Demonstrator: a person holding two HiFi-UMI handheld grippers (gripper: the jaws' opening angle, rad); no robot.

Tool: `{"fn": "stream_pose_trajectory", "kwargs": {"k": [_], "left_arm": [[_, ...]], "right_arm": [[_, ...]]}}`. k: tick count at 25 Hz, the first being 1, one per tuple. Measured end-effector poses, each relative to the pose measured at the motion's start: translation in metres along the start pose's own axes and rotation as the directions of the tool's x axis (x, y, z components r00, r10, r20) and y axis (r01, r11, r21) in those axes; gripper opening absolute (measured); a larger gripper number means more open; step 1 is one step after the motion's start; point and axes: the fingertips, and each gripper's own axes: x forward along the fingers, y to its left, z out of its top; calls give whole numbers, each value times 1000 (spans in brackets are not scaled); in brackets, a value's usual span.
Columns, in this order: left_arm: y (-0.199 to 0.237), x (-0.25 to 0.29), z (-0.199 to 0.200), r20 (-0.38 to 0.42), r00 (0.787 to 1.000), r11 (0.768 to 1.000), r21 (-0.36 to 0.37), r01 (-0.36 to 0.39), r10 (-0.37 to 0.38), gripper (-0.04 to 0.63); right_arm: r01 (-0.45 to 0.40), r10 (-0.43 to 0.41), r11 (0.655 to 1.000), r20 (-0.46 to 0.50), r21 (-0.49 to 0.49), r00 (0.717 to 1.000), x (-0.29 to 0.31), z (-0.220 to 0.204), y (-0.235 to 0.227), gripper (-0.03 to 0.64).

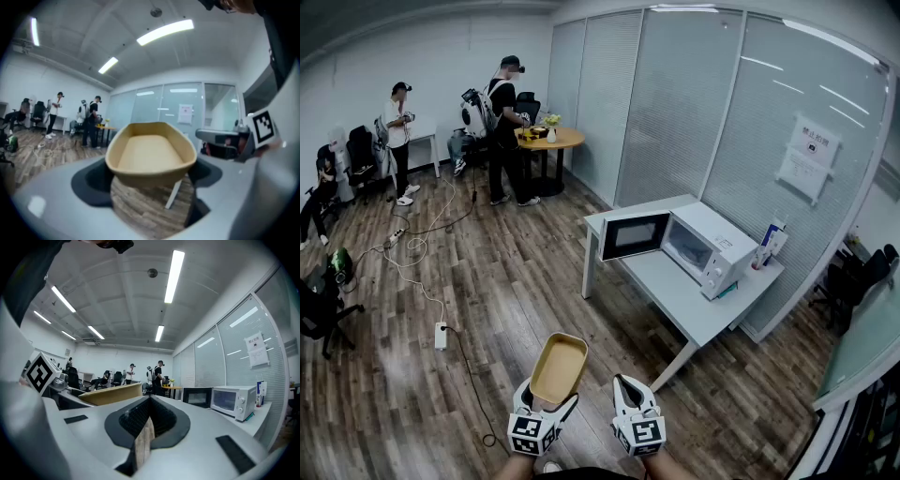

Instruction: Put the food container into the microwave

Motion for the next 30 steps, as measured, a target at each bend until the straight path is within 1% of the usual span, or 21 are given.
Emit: {"fn": "stream_pose_trajectory", "kwargs": {"k": [7, 11, 16, 19, 22, 26, 30], "left_arm": [[3, -9, -5, 3, 1000, 1000, -10, -8, 8, 486], [13, -15, -2, 6, 1000, 1000, -9, -20, 20, 486], [23, -24, -2, 6, 1000, 1000, 2, -5, 5, 486], [32, -31, -5, 10, 1000, 1000, 6, 2, -3, 486], [41, -39, -11, -9, 1000, 1000, 15, 3, -3, 486], [46, -42, -14, -23, 1000, 1000, 25, 12, -11, 486], [47, -42, -13, -27, 999, 999, 25, 22, -21, 486]], "right_arm": [[2, -2, 1000, 10, -8, 1000, -5, -4, 6, 6], [5, -4, 1000, 30, -26, 1000, -1, 7, 15, 6], [21, -21, 1000, 59, 1, 998, 0, 13, 23, 6], [10, -11, 1000, 51, 13, 999, 3, 12, 34, 8], [24, -25, 999, 48, 26, 999, 4, 10, 44, 6], [53, -54, 997, 24, 49, 998, 5, 5, 45, 6], [51, -52, 998, 9, 40, 999, 9, 4, 46, 6]]}}
